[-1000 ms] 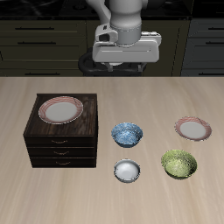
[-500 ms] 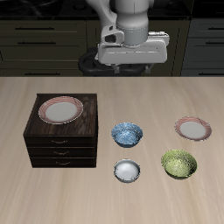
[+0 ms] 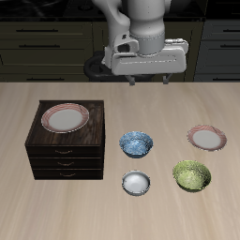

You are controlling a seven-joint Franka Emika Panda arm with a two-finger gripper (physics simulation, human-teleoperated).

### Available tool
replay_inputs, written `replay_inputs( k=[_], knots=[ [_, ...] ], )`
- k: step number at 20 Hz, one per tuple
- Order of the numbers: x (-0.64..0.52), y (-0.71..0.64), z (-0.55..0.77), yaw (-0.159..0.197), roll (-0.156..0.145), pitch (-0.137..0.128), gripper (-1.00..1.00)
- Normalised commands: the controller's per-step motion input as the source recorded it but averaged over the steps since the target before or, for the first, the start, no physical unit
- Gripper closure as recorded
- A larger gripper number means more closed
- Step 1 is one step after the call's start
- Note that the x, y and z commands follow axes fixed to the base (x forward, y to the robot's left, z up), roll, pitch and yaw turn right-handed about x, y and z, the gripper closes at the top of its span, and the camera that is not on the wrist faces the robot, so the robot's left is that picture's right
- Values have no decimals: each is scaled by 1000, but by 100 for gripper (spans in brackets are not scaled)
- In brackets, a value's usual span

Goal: Place the blue bowl onto the plate that is on top of the cabinet

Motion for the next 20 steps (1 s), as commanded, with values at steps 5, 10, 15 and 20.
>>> replay_inputs(
  k=[5,10,15,20],
  knots=[
    [95,40,-298,-16,6,40,-100],
    [42,38,-242,-7,9,23,-100],
    [28,19,-317,-9,2,34,-100],
    [30,-50,-257,17,-24,2,-100]
  ],
)
